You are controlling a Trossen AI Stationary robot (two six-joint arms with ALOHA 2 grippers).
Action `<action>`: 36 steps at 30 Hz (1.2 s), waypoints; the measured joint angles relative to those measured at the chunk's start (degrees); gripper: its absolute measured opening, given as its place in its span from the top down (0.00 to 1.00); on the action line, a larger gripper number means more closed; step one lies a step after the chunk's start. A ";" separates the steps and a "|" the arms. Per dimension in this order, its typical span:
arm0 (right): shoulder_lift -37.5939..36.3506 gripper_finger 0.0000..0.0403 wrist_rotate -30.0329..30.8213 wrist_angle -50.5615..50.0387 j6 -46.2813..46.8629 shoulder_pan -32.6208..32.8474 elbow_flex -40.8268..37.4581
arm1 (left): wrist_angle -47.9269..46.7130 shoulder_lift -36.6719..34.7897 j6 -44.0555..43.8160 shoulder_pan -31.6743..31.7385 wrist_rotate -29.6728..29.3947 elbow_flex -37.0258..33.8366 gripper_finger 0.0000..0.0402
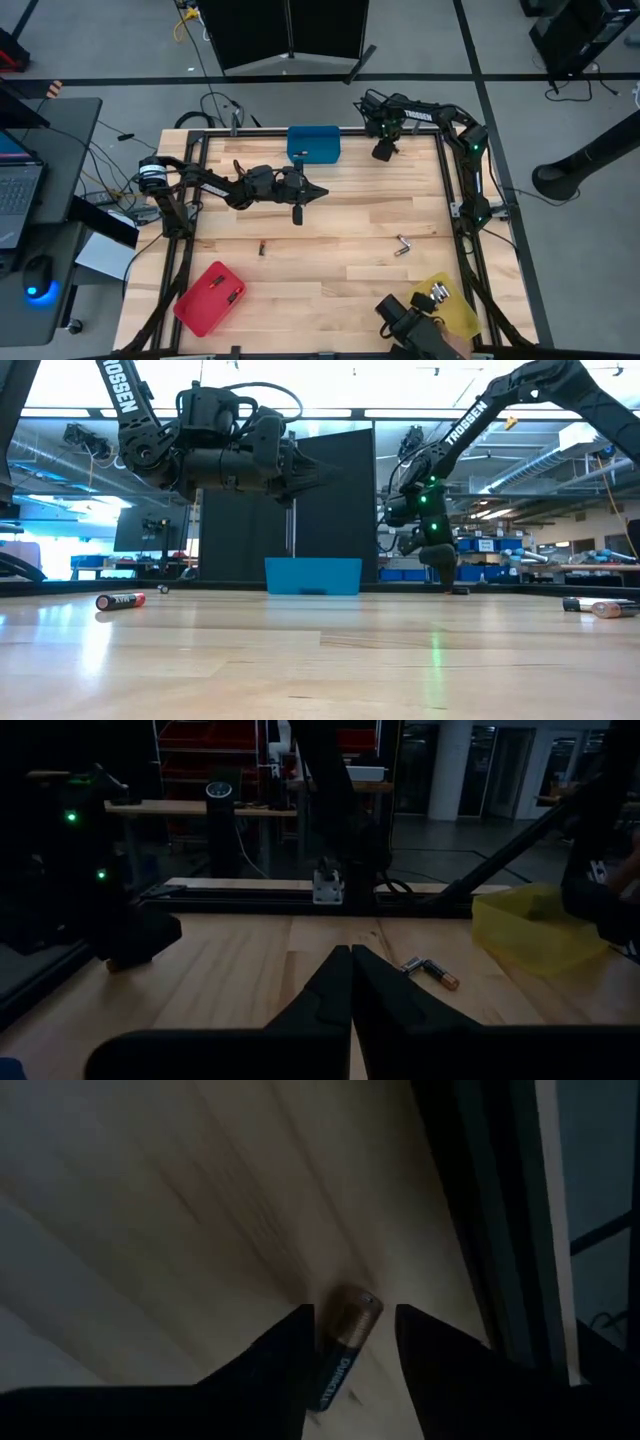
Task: Sort batteries
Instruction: Put the black-brown battery into the blue bin
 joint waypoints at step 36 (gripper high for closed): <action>0.02 0.82 0.57 0.46 0.14 -0.02 -0.01 | 0.00 0.00 0.00 0.00 0.46 0.00 0.96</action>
